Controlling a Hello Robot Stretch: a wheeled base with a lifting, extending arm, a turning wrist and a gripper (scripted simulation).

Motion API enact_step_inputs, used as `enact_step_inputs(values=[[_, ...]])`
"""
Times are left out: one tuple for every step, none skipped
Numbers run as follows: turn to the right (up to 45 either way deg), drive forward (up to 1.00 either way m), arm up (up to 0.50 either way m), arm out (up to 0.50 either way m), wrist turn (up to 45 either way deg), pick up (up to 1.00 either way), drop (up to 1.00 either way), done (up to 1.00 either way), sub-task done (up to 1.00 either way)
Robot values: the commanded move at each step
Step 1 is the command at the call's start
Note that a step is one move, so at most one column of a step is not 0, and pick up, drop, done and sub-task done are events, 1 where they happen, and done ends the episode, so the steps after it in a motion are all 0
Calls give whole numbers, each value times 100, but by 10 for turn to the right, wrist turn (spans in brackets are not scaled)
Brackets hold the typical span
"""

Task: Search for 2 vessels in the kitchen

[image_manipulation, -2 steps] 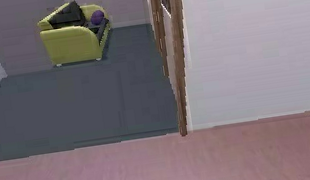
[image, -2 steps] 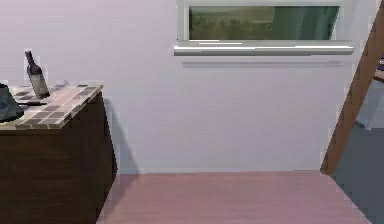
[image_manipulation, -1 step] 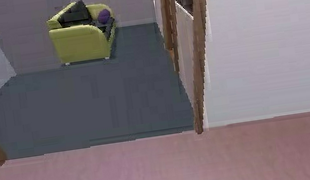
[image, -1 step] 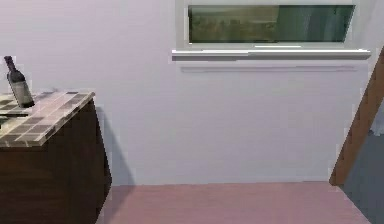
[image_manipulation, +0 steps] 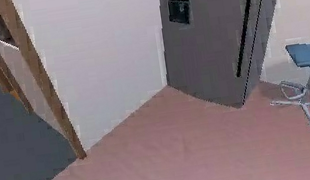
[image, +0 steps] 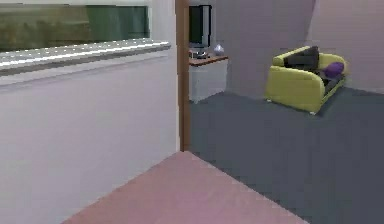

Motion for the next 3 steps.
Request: enact_step_inputs(values=[[450,0,0,0,0,0,0,0,0],[450,0,0,0,0,0,0,0,0],[390,0,0,0,0,0,0,0,0]])
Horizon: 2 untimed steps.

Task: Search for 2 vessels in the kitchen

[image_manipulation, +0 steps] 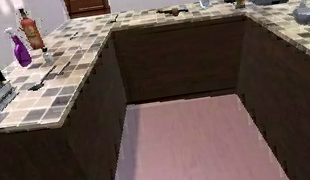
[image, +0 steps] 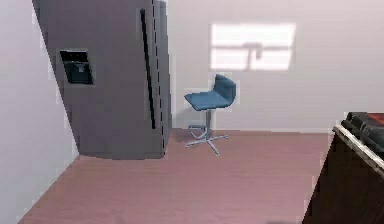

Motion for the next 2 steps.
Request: enact_step_inputs(values=[[0,30,0,0,0,0,0,0,0],[450,0,0,0,0,0,0,0,0]])
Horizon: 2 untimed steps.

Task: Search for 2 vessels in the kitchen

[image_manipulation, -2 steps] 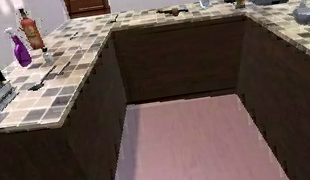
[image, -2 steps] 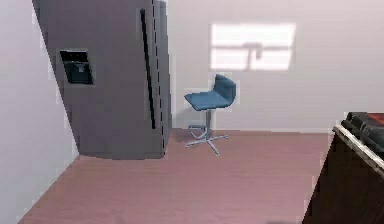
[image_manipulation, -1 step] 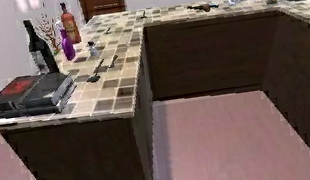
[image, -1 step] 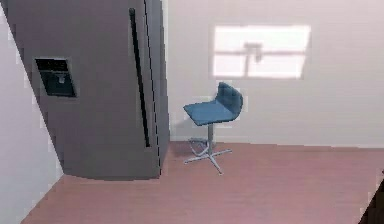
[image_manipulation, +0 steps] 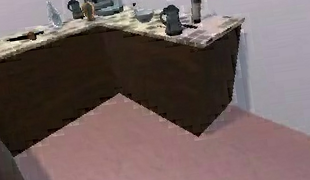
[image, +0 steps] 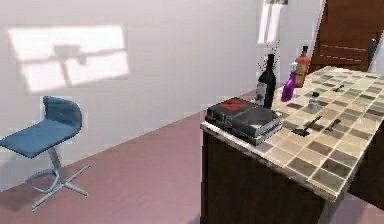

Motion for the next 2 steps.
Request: enact_step_inputs(values=[[180,0,0,0,0,0,0,0,0],[0,0,0,0,0,0,0,100,0]])
